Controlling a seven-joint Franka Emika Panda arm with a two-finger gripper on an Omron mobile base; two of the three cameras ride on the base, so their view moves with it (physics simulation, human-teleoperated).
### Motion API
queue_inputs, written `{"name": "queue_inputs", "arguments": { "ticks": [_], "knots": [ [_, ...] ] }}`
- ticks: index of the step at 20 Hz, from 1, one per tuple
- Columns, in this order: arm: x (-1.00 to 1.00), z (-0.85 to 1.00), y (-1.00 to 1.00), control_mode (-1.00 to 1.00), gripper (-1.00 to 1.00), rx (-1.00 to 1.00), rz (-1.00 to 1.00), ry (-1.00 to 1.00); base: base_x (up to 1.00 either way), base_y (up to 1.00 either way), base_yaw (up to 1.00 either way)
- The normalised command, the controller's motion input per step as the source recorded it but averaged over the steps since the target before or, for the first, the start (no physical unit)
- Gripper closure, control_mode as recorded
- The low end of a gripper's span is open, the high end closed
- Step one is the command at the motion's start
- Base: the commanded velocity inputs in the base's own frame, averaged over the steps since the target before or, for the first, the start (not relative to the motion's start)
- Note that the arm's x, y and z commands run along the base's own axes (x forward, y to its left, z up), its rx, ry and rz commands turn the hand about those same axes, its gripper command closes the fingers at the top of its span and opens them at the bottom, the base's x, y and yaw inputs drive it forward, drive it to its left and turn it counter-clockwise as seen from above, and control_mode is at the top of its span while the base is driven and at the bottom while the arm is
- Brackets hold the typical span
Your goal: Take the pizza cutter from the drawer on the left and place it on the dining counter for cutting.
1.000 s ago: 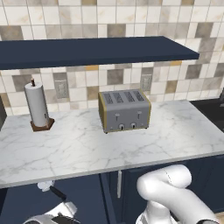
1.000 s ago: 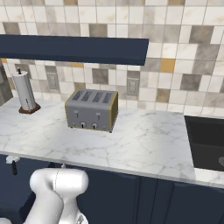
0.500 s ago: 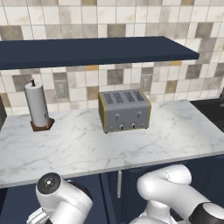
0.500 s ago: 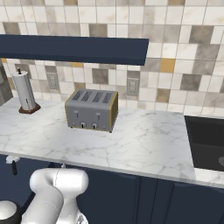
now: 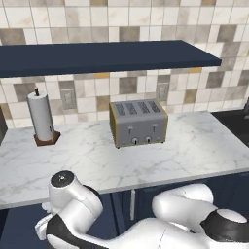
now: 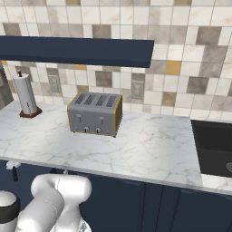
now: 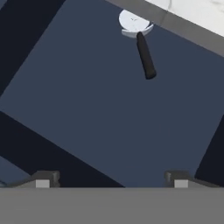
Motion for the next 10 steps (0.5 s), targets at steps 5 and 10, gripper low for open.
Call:
{"name": "queue_inputs", "arguments": {
  "ticks": [5,10],
  "knots": [
    [0.26,-0.27,0.0,-1.0,-1.0,0.1,0.0,0.11,0.0,0.0,0.0],
    [0.08,-0.39,0.02,-1.0,-1.0,0.0,0.0,0.01,0.0,0.0,0.0]
  ]
}}
